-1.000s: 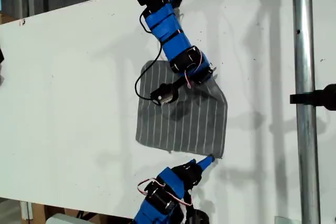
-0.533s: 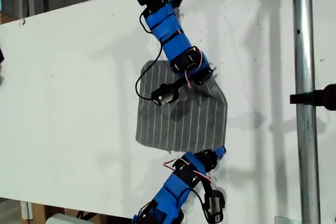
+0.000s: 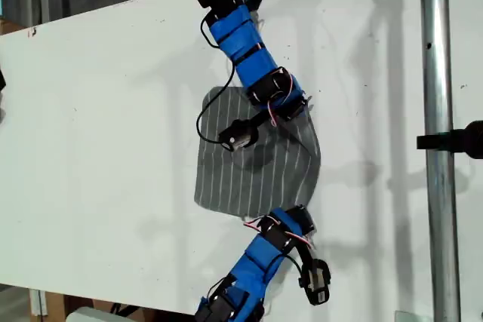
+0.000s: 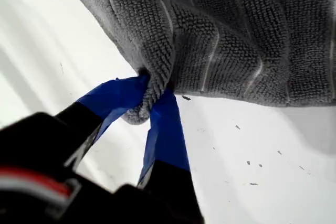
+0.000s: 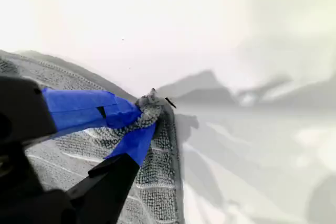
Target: Grasp corners of a towel and fold twice.
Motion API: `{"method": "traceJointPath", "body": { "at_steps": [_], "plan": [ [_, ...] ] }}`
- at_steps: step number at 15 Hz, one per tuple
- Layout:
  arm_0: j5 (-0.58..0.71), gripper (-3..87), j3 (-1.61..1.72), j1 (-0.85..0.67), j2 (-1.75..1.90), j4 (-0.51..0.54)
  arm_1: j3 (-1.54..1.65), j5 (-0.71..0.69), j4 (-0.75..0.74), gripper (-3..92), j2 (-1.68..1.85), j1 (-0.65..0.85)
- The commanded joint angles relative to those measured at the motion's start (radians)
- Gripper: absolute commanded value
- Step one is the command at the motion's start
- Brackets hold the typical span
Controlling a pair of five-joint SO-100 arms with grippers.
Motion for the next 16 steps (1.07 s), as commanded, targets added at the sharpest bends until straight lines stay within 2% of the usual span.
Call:
{"method": "traceJointPath", "body": {
  "at_steps": [1,2,5,11,13,16],
  "plan": [
    [0.034,1.7,-0.133,-0.026,0.038,0.095,-0.006,0.006,-0.009,-0.2,0.015,-0.008],
    [0.04,-2.8,-0.183,-0.028,0.04,0.14,-0.006,0.006,-0.009,-0.2,0.015,-0.006],
    [0.032,-2.9,-0.354,-0.017,0.084,0.302,-0.002,0.009,-0.014,-0.2,0.018,-0.009],
    [0.015,-2.9,-0.261,-0.06,0.304,0.311,-0.006,0.0,-0.006,-0.2,0.132,-0.031],
    [0.064,-2.9,-0.261,0.009,0.282,0.29,-0.043,-0.003,-0.02,-0.2,0.132,-0.098],
    [0.06,-2.9,-0.37,0.069,0.295,0.291,-0.11,-0.006,-0.021,-0.2,0.224,-0.163]
  ]
}}
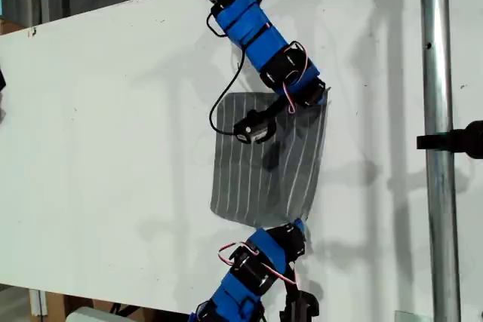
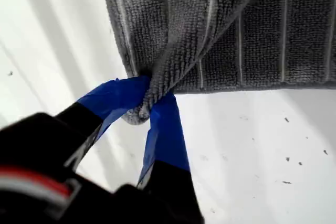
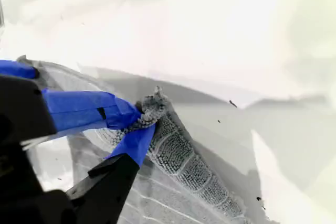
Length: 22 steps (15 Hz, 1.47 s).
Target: Grasp corners of a towel and fold twice.
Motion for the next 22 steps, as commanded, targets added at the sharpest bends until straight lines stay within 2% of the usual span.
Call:
{"method": "traceJointPath", "body": {
  "at_steps": [1,3,5,9,12,13,15,19,22],
  "plan": [
    [0.006,-2.9,-0.06,0.0,0.114,0.006,-0.044,-0.021,0.012,-0.2,0.189,0.006],
    [0.038,-2.9,0.124,-0.114,0.221,0.021,-0.006,-0.023,0.166,-0.2,0.21,0.11],
    [0.146,-2.9,0.334,-0.311,0.318,-0.003,0.063,-0.098,0.253,-0.2,0.212,0.268],
    [0.423,-2.9,0.449,-0.732,0.377,-0.028,0.13,-0.383,0.252,-0.2,0.242,0.615],
    [0.538,-2.9,0.443,-0.91,0.426,-0.02,0.114,-0.558,0.255,-0.2,0.287,0.795],
    [0.535,-2.9,0.453,-0.9,0.428,-0.015,0.107,-0.569,0.259,-0.2,0.307,0.805],
    [0.456,-2.9,0.531,-0.795,0.44,-0.04,0.126,-0.532,0.247,-0.2,0.293,0.733],
    [0.195,-2.9,0.765,-0.543,0.497,-0.25,0.252,-0.362,0.155,-0.2,0.196,0.551],
    [0.091,-2.7,0.969,-0.515,0.494,-0.428,0.305,-0.321,0.104,-0.2,0.101,0.537]
  ]
}}
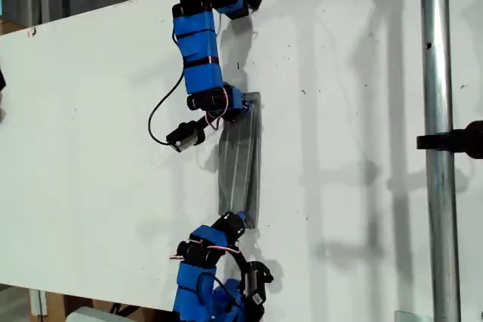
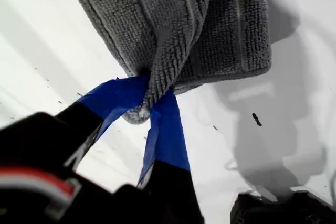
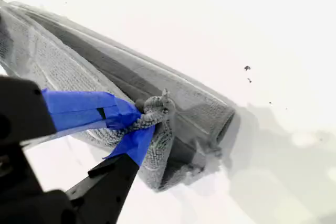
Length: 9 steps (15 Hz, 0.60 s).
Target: Grasp corners of a towel and fold twice.
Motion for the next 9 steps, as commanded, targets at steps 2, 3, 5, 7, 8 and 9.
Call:
{"method": "traceJointPath", "body": {
  "at_steps": [2,3,5,7,8,9],
  "plan": [
    [-0.052,-1.5,0.074,-0.017,0.041,-0.046,-0.003,0.038,0.028,1.5,-0.015,0.038],
    [-0.055,1.9,0.055,-0.026,0.049,0.009,-0.003,0.051,0.067,10.4,0.009,0.049],
    [-0.049,14.0,-0.04,-0.008,0.101,0.178,0.009,0.06,0.144,18.5,0.12,0.052],
    [-0.08,21.9,-0.153,0.051,0.189,0.362,0.066,0.083,0.192,21.5,0.25,0.049],
    [-0.098,22.5,-0.146,0.077,0.284,0.38,0.115,0.112,0.218,25.0,0.314,0.058],
    [-0.133,22.9,-0.095,0.087,0.425,0.365,0.199,0.143,0.227,25.9,0.388,0.075]
  ]
}}
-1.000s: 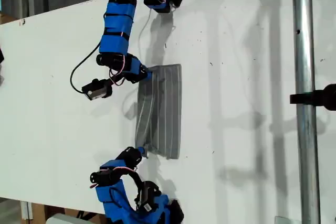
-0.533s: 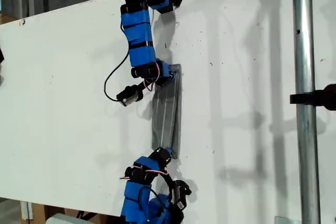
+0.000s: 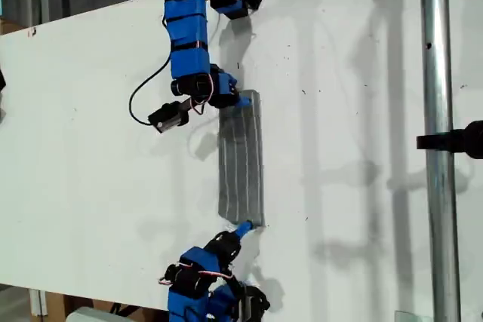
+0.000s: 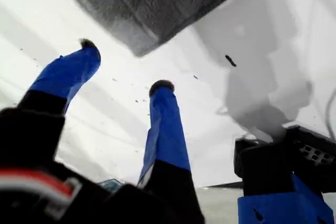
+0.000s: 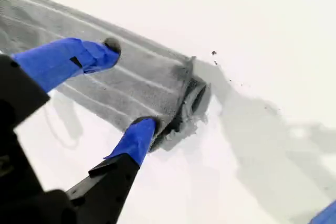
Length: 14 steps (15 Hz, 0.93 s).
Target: Grasp corners of a towel and fold twice.
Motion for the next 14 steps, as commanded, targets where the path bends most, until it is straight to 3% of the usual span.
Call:
{"method": "traceJointPath", "body": {
  "at_steps": [1,5,9,10,12,14],
  "plan": [
    [-0.058,22.9,0.091,0.035,0.342,-0.034,0.163,0.049,-0.008,26.3,0.227,0.031],
    [-0.155,18.5,0.518,0.121,1.045,-0.242,0.491,0.21,-0.133,32.3,0.48,0.0],
    [-0.221,17.2,0.822,0.196,1.413,-0.365,1.146,0.526,-0.275,33.6,1.48,-0.11],
    [-0.236,16.7,0.876,0.196,1.436,-0.357,1.261,0.546,-0.261,33.5,1.717,-0.123],
    [-0.253,16.8,0.951,0.202,1.434,-0.39,1.368,0.552,-0.281,38.3,1.782,-0.084],
    [-0.272,17.0,0.977,0.189,1.436,-0.388,1.474,0.535,-0.433,38.3,1.775,-0.031]
  ]
}}
